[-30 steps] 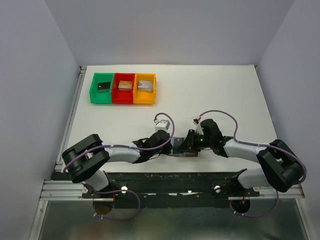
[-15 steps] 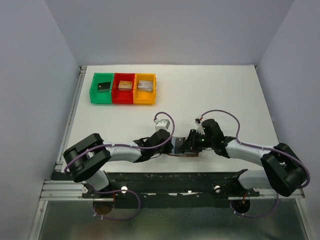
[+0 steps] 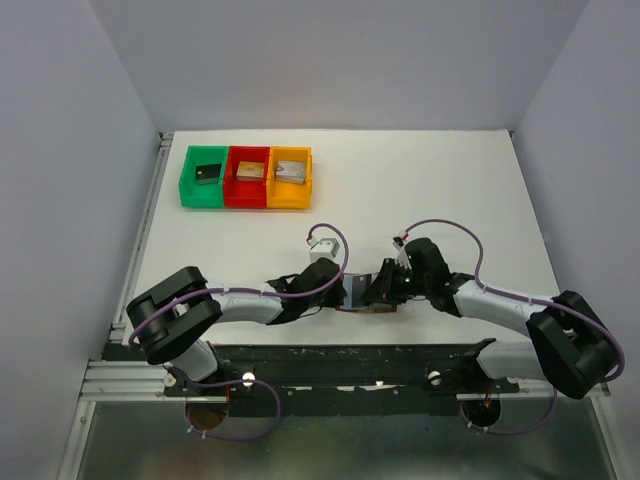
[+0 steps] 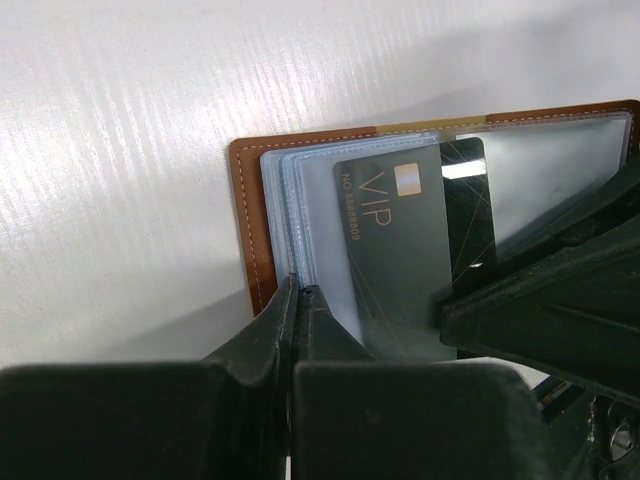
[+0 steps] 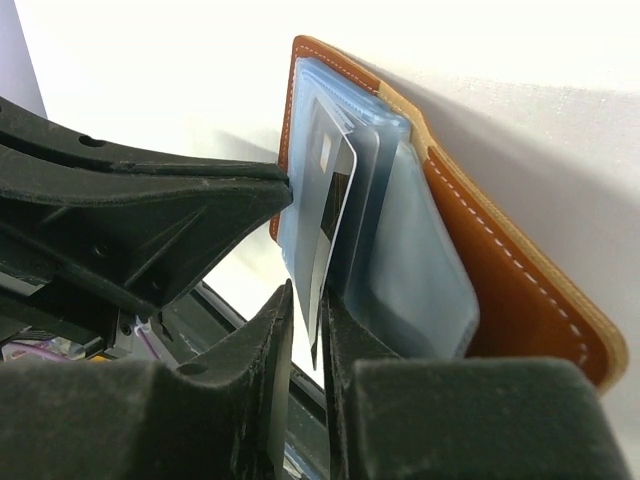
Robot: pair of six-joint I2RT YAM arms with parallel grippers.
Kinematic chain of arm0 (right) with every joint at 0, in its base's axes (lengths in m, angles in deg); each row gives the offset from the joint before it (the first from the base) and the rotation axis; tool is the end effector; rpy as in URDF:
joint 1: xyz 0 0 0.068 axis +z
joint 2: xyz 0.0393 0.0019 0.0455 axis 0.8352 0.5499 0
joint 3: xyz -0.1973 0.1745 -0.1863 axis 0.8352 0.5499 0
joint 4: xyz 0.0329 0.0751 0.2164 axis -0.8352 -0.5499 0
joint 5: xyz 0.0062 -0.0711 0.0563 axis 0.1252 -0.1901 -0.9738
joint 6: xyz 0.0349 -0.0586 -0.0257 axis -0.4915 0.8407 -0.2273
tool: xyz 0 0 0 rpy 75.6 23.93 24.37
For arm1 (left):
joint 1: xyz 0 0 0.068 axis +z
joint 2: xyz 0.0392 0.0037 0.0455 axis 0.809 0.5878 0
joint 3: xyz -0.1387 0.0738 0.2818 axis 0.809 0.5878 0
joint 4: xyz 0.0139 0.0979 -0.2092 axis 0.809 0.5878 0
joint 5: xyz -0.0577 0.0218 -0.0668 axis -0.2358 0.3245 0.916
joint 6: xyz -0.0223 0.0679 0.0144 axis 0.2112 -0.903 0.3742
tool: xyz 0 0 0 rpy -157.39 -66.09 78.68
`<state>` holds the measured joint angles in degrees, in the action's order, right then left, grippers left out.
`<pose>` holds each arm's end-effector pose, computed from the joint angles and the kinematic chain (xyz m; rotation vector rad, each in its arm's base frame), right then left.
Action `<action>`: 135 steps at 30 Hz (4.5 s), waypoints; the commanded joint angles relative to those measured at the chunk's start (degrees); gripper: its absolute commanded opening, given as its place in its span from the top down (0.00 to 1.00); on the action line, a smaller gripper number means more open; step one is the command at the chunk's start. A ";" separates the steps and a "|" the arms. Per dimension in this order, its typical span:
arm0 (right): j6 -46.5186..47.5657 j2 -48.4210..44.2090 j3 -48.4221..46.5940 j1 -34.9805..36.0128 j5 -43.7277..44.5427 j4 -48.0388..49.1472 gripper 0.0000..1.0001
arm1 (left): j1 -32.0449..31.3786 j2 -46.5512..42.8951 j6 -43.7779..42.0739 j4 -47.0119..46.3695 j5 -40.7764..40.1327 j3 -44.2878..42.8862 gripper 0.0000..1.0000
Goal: Take the credit cards out of the card holder
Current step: Remove the credit card from the card holder, then place the credit card at the center of the board.
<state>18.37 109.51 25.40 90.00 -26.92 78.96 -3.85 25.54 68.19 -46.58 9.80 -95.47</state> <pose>0.1610 0.1354 0.2064 0.0526 2.5448 1.1223 0.1637 -0.2381 0.2047 0.0618 2.3690 -0.7545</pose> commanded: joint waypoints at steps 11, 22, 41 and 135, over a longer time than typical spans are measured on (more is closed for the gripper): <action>1.15 -2.35 -0.25 -0.84 4.34 -2.96 0.85 | 0.28 1.16 -0.78 10.79 -1.28 2.71 1.00; 3.08 -3.49 -2.36 -1.11 8.47 -10.61 1.00 | 0.28 -0.07 -1.04 11.31 -1.81 2.53 1.00; 6.59 -8.67 -6.05 -1.11 10.59 -19.83 1.00 | 0.28 -1.73 -1.22 11.14 -1.46 3.15 1.00; 31.31 -11.65 -50.00 11.56 2.66 -56.32 0.32 | 20.47 -50.86 -18.19 17.72 42.69 -0.46 1.00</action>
<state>56.42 102.23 -21.90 104.71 -36.93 20.78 11.59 -21.48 49.94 -35.63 64.60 -96.26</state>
